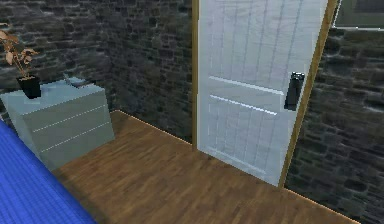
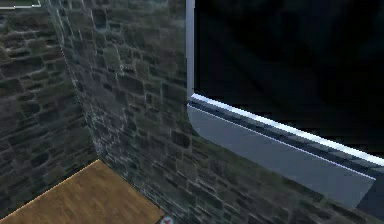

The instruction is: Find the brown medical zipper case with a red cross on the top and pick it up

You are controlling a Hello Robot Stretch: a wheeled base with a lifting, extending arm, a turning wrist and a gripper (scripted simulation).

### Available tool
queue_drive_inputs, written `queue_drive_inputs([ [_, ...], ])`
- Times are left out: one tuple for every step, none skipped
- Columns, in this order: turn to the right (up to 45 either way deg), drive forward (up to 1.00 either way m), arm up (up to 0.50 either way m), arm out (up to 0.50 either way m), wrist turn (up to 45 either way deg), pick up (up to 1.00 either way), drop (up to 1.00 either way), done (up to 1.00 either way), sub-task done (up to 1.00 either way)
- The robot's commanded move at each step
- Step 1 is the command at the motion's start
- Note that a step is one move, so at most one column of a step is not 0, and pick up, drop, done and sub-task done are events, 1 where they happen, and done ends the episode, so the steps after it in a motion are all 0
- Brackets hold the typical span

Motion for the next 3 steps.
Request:
queue_drive_inputs([
  [0.0, 0.0, 0.0, 0.0, 0.0, 1.0, 0.0, 0.0, 0.0],
  [0.0, 0.0, 0.1, 0.0, 0.0, 0.0, 0.0, 0.0, 0.0],
  [0.0, 0.0, 0.0, 0.0, 0.0, 0.0, 0.0, 1.0, 0.0],
])
